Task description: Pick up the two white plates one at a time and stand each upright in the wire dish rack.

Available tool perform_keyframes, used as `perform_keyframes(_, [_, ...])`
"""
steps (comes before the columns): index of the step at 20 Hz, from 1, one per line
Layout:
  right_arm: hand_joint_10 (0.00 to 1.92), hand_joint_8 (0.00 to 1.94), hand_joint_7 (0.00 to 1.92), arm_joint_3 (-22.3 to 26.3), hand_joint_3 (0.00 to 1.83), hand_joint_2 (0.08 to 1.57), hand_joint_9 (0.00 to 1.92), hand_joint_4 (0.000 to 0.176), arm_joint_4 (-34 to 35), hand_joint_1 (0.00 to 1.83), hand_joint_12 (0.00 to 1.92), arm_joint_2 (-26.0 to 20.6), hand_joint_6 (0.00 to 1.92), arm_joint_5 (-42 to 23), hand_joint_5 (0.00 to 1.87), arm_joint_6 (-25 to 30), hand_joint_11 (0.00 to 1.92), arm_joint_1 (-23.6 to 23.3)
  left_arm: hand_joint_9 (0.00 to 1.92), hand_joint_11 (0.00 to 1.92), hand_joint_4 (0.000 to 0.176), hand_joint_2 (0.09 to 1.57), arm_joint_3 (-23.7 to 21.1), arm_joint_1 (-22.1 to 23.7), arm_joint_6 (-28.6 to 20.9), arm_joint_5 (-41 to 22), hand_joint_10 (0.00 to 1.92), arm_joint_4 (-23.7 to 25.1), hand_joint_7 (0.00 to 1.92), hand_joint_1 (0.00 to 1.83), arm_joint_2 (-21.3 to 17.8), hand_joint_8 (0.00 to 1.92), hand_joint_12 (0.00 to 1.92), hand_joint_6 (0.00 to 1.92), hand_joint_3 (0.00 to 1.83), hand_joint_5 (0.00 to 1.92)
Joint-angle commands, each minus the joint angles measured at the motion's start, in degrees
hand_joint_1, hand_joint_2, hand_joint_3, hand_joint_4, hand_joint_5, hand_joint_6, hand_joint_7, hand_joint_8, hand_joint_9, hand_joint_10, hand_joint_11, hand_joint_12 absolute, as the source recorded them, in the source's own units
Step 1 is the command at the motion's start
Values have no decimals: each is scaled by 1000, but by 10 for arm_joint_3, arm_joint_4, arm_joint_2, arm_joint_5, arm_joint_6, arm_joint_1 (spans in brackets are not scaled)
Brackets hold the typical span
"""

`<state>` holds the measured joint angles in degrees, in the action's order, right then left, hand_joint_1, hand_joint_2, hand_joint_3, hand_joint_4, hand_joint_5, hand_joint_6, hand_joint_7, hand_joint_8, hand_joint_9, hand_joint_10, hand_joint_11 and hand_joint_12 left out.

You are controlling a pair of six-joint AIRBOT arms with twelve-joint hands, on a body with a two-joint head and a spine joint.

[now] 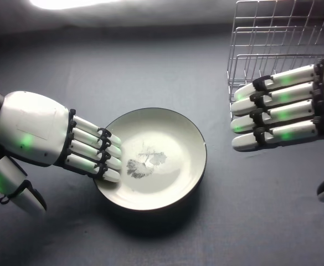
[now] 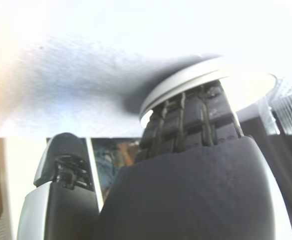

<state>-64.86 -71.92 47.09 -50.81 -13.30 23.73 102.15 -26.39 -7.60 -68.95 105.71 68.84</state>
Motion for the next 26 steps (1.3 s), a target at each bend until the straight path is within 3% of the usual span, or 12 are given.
perform_keyframes(1, [0,1,62,-2,1,1230,27,0,43,0,156,-1,1,-24,80,6,0,-6,0,0,0,1241,5,-4,-3,-2,0,-14,0,0,2,0,0,0,0,0])
perform_keyframes(11, [4,6,96,-3,0,1221,54,0,43,99,199,5,5,-8,119,2,0,5,0,0,0,1250,-5,-38,0,17,0,-33,0,0,29,0,0,0,3,0])
perform_keyframes(15, [0,0,41,-3,2,1235,3,0,43,16,103,4,0,-10,73,-1,0,5,0,0,0,1246,-6,-38,0,30,0,-33,0,0,52,0,0,0,1,0])
perform_keyframes(20, [1,0,71,-3,0,1191,20,0,40,159,213,4,0,-10,95,-1,0,5,0,0,0,1239,-9,-31,0,38,0,-33,0,0,76,0,0,0,0,0])
perform_keyframes(22, [10,8,127,-4,0,1148,73,0,29,315,336,5,7,-8,143,-1,0,7,0,0,0,1257,-9,-29,0,40,0,-33,0,0,81,0,0,0,7,0])
perform_keyframes(24, [1,0,67,-4,0,1114,26,0,29,507,205,5,0,-8,85,-1,0,7,0,0,0,1233,-9,-28,0,41,0,-33,0,0,84,0,0,0,0,0])
perform_keyframes(26, [4,1,70,-4,0,1050,41,0,28,785,302,10,4,1,105,0,0,8,0,0,0,1239,-9,-28,0,41,0,-33,0,0,84,0,0,0,0,0])
